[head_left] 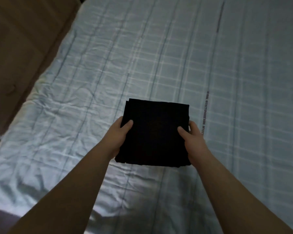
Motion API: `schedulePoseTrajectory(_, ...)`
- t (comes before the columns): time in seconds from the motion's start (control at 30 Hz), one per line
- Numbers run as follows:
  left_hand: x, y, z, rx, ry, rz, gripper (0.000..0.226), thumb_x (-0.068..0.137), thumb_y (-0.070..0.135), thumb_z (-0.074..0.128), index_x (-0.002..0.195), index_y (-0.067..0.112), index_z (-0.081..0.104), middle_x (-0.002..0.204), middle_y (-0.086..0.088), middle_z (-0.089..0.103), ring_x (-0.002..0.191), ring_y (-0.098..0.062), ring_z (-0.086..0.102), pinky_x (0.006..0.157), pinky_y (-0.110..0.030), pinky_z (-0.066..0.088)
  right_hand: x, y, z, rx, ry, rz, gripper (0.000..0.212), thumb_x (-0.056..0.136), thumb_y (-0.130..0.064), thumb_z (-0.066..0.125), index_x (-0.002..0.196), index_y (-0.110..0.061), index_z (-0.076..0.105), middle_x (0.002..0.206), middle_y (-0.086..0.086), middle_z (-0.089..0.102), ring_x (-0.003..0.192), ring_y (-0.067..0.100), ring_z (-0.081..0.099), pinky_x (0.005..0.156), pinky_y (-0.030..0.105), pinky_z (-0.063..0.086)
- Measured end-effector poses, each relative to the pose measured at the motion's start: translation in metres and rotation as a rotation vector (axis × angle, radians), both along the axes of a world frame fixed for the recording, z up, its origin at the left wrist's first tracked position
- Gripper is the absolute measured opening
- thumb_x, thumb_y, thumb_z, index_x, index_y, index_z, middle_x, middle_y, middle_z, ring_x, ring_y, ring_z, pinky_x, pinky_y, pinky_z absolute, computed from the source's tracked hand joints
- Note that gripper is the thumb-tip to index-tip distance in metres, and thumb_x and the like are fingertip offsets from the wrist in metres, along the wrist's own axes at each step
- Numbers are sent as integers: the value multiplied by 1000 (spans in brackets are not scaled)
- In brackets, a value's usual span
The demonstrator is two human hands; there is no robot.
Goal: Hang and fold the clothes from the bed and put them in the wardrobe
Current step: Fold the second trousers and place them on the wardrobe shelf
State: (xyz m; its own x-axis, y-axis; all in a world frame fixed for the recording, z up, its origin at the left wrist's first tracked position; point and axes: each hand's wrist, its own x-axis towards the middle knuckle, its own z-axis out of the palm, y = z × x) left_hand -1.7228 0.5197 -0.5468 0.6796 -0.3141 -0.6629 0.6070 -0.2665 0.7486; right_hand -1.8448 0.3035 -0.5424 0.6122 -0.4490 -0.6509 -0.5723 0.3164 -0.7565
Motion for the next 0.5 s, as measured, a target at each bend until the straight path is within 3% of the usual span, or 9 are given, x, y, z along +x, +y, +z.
schedulePoseTrajectory(0.13,-13,64,79,-65,-105,109,25,100,37,56,125,32,60,123,7,69,112,-12,67,99,-41,53,10,51,74,13,-133,94,30,101,-22,58,129,-31,55,119,-1,69,102,14,72,88,41,60)
schedulePoseTrajectory(0.3,-27,168,187,-86,-286,260,37,101,43,53,135,28,55,130,5,66,119,-16,64,104,-44,49,36,136,178,-21,-302,294,33,100,-27,60,132,-34,53,121,-3,69,106,13,70,95,45,57)
schedulePoseTrajectory(0.5,-65,326,290,6,-513,543,27,100,43,54,123,33,62,120,4,71,113,-17,67,102,-50,50,61,293,286,-39,-470,536,32,100,-30,58,130,-39,52,119,-10,68,104,7,70,94,42,57)
